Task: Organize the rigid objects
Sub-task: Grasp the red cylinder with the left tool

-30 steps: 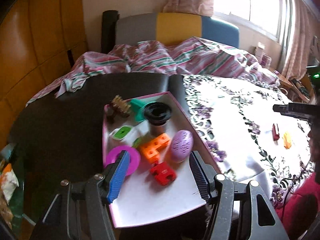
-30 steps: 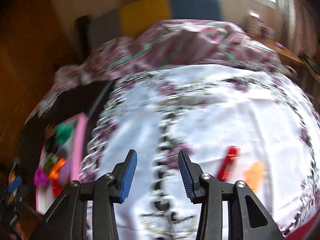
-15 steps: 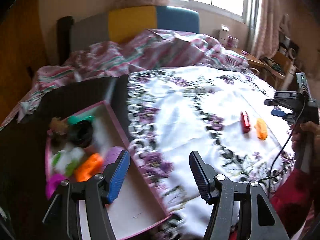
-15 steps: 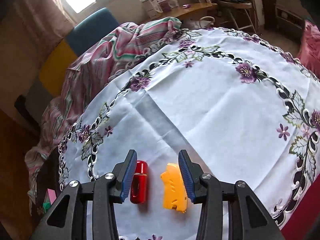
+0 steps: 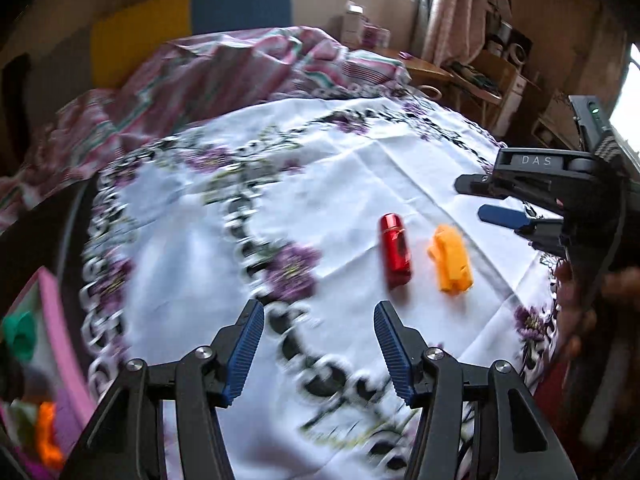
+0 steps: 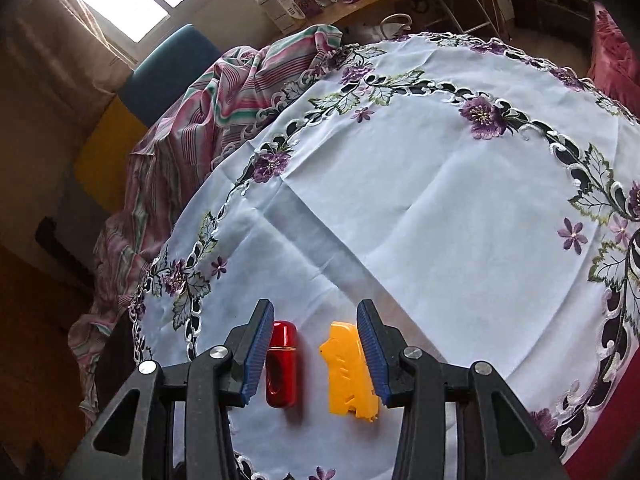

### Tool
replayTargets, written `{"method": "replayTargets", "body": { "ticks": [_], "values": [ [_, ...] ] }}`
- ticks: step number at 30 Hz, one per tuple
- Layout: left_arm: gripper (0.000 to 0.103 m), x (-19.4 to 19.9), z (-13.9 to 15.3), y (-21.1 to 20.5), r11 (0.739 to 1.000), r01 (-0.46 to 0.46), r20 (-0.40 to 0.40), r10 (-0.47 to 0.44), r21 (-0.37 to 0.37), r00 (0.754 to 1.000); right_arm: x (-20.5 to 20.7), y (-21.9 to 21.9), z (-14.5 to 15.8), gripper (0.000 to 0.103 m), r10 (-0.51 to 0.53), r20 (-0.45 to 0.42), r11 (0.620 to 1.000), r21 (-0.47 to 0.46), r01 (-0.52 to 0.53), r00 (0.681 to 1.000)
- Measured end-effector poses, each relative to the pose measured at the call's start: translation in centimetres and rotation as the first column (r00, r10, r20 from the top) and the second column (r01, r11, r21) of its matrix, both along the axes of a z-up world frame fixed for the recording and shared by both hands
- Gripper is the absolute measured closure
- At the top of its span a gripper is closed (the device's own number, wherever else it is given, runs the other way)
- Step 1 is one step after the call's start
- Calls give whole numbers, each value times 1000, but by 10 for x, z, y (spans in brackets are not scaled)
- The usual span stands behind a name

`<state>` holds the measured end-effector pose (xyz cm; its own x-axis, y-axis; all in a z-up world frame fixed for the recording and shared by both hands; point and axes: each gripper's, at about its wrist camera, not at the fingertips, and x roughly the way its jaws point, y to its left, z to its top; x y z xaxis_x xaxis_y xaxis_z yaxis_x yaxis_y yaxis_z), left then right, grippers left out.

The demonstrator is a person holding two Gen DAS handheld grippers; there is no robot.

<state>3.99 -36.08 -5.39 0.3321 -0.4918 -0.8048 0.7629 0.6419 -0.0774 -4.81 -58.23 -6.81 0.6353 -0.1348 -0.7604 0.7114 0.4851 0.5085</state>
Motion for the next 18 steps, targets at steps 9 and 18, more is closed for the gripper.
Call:
{"method": "replayTargets", "body": {
  "ticks": [9, 18],
  "values": [
    [44, 8, -21, -66, 995, 95, -58, -95, -3, 994, -5, -10, -7, 59, -32, 33, 997, 68, 30, 999],
    [45, 15, -37, -103, 988, 155, -90, -154, 5, 984, -7, -13, -9, 59, -49, 56, 994, 104, 43, 997]
  ]
}}
